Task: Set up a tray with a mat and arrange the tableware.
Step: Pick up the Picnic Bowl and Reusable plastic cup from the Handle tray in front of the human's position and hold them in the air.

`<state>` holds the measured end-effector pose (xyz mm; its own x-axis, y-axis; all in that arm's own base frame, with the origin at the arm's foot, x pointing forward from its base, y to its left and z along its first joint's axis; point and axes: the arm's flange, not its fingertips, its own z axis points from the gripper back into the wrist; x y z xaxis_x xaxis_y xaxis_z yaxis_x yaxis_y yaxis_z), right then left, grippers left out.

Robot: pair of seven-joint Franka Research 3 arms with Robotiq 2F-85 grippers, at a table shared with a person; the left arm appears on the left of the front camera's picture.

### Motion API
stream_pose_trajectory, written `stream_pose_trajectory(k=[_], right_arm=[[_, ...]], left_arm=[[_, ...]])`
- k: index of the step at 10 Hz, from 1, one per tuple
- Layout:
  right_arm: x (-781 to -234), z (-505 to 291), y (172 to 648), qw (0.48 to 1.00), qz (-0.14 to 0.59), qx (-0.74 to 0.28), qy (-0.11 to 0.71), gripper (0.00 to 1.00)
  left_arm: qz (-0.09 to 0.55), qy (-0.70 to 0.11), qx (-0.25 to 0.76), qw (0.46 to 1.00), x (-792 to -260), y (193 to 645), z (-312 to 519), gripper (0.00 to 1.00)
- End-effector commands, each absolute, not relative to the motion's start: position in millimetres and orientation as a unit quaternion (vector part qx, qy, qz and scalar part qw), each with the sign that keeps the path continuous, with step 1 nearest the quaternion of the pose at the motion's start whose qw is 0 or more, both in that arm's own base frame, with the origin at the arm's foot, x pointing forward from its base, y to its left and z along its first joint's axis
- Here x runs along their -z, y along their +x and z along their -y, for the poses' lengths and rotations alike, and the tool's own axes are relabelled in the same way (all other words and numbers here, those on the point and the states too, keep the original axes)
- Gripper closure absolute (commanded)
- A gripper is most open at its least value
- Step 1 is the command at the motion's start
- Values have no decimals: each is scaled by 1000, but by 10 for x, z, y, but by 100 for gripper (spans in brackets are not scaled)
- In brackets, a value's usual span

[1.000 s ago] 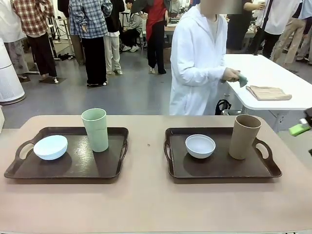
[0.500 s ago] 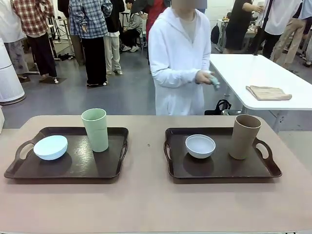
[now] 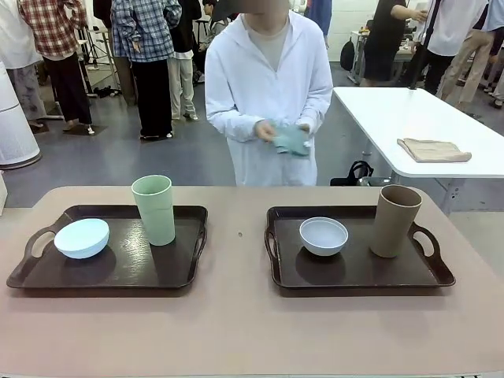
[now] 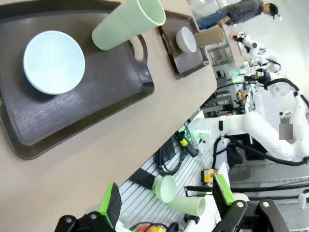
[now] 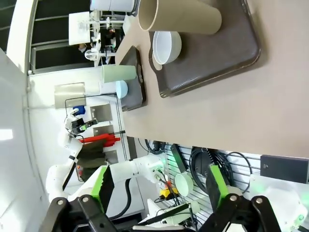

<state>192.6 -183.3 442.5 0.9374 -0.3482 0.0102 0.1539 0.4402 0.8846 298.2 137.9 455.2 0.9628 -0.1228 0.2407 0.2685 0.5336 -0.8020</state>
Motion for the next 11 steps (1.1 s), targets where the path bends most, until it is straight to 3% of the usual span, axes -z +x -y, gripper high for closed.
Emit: stream_pose_trajectory(k=[1,11], right_arm=[[-4323,1678,1942,842,98,131,514,0],[-4409,1824,1936,845,93,145,507,0]], left_arm=[[88,-472,94,872,-4574,2904,-1313,0],[78,-469,110,873,-4553,2965,-1370,0]])
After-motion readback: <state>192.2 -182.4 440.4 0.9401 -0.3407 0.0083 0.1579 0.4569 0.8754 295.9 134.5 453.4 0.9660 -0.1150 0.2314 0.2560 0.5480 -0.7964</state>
